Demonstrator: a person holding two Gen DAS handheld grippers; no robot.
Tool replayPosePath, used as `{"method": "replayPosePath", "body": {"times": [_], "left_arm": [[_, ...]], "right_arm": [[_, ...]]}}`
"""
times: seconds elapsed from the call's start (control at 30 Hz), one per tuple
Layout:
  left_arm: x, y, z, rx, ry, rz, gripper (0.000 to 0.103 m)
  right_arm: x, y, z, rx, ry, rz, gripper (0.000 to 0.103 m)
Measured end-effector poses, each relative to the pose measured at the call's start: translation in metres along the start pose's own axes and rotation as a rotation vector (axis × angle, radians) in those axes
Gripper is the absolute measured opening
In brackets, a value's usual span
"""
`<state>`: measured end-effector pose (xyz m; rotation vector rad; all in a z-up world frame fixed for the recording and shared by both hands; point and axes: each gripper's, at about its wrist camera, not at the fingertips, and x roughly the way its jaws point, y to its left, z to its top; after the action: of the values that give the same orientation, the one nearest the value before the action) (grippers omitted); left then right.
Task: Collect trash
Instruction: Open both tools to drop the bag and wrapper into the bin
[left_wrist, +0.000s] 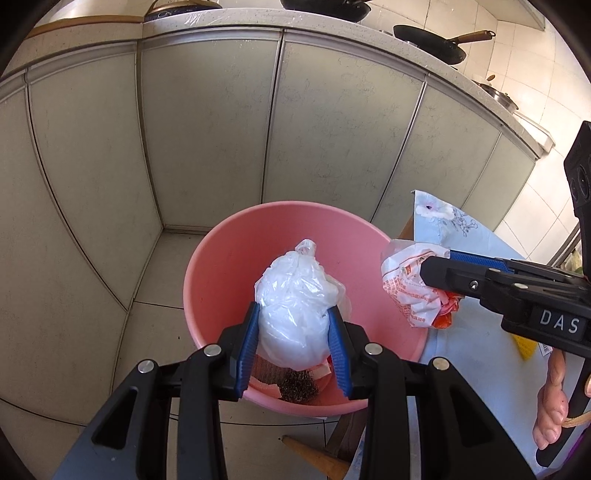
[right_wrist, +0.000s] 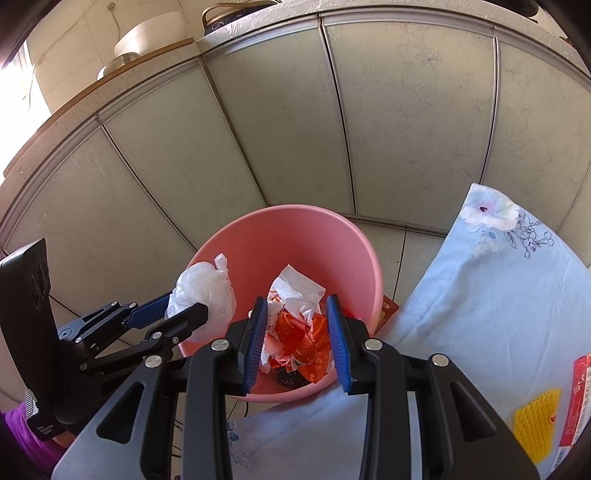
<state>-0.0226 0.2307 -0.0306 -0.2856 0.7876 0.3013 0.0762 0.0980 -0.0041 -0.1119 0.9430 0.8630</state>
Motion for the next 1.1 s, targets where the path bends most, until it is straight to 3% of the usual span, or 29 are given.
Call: {"method": "replayPosePath", "body": {"times": [0.53, 0.83, 0.97, 1.1], "left_arm": [[0.008, -0.006, -0.005, 0.039, 0.026, 0.011, 0.038], [0.011, -0.006, -0.006, 0.036, 0.04, 0.005, 0.046], [0.011, -0.007, -0.007, 0.037, 0.041, -0.003, 0.048], [0.009, -0.007, -0.008, 0.038, 0.038, -0.009, 0.048]], "right_arm": [[0.02, -0.006, -0.007, 0.039, 0.036, -0.002, 0.034], [0.027, -0.009, -0.007, 0.064, 0.057, 0.007, 0.035], [0.027, -0.01, -0.008, 0.071, 0.051, 0.017, 0.044], [0.027, -0.008, -0.008, 0.071, 0.045, 0.018, 0.044]]}}
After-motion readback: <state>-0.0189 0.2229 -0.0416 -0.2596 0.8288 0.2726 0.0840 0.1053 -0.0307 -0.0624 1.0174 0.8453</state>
